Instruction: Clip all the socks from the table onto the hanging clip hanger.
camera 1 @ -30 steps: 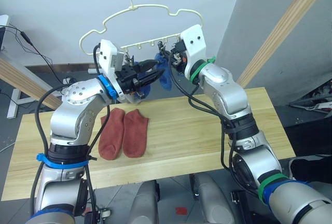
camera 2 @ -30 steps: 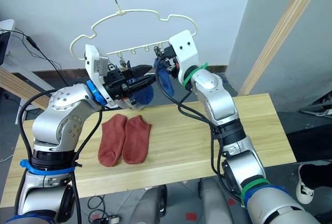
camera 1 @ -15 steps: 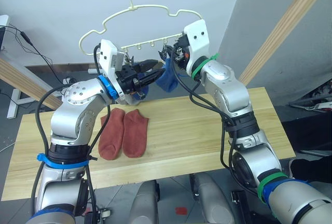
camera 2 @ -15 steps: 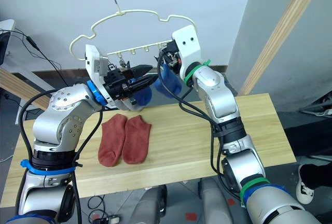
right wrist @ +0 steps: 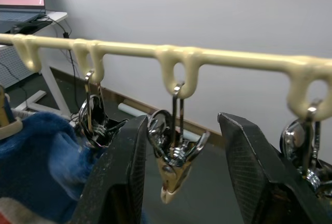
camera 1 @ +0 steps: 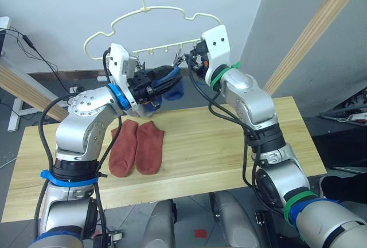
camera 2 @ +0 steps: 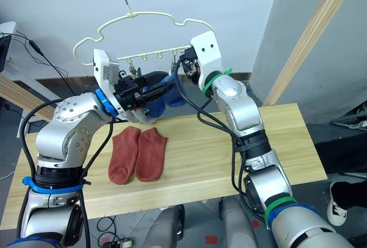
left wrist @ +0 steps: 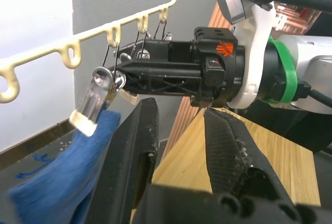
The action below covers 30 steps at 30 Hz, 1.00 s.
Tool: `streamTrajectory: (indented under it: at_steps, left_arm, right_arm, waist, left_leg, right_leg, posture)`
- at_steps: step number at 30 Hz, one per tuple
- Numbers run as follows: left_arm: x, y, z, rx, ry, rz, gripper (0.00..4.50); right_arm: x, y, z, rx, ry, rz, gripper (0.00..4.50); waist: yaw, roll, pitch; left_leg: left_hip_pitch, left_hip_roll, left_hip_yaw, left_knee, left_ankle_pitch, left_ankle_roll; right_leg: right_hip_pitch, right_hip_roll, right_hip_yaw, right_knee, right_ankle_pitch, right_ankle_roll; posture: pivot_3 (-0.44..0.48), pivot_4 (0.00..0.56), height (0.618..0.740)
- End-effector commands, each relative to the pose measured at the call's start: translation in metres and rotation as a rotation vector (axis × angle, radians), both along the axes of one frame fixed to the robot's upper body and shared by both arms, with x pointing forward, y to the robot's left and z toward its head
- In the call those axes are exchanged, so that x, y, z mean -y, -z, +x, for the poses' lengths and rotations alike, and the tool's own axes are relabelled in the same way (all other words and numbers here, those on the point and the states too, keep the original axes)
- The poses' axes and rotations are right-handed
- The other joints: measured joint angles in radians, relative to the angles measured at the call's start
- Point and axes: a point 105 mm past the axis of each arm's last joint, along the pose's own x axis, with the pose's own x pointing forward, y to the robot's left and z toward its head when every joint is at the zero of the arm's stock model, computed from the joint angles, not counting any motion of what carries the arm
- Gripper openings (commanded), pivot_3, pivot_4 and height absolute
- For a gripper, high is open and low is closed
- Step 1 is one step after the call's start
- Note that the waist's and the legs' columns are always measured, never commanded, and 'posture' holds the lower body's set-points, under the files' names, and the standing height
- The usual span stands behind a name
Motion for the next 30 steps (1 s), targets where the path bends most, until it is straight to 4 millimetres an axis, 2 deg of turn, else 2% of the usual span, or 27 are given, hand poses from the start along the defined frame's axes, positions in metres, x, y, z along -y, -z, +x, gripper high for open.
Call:
streamTrajectory:
  at_steps: [1, 21, 30]
  left_arm:
    - [-0.002, -0.011, -0.004, 0.046, -0.004, -0.011, 1.7]
    - [-0.003, -0.011, -0.005, 0.048, -0.009, -0.004, 1.7]
    - [-0.003, -0.01, -0.006, 0.049, -0.008, -0.003, 1.7]
  right_arm:
    - [-0.009, -0.021, -0.008, 0.051, -0.048, 0.039, 2.23]
    - [-0.019, -0.024, -0.007, 0.051, -0.087, 0.064, 2.23]
    - [-0.005, -0.024, -0.009, 0.131, -0.013, 0.02, 2.23]
  waist:
    - [0.0, 0.0, 0.0]
    - [0.0, 0.0, 0.0]
    - [0.002, 0.0, 0.0]
  left_leg:
    - [0.0, 0.0, 0.0, 0.0, 0.0, 0.0]
    - [0.0, 0.0, 0.0, 0.0, 0.0, 0.0]
    - [0.0, 0.0, 0.0, 0.0, 0.0, 0.0]
  right_leg:
    - [0.0, 0.0, 0.0, 0.0, 0.0, 0.0]
    - [0.0, 0.0, 0.0, 0.0, 0.0, 0.0]
    - [0.0, 0.0, 0.0, 0.0, 0.0, 0.0]
  posture:
    - [-0.042, 0.342, 0.74]
    - [-0.029, 0.333, 0.74]
    - [-0.032, 0.331, 0.74]
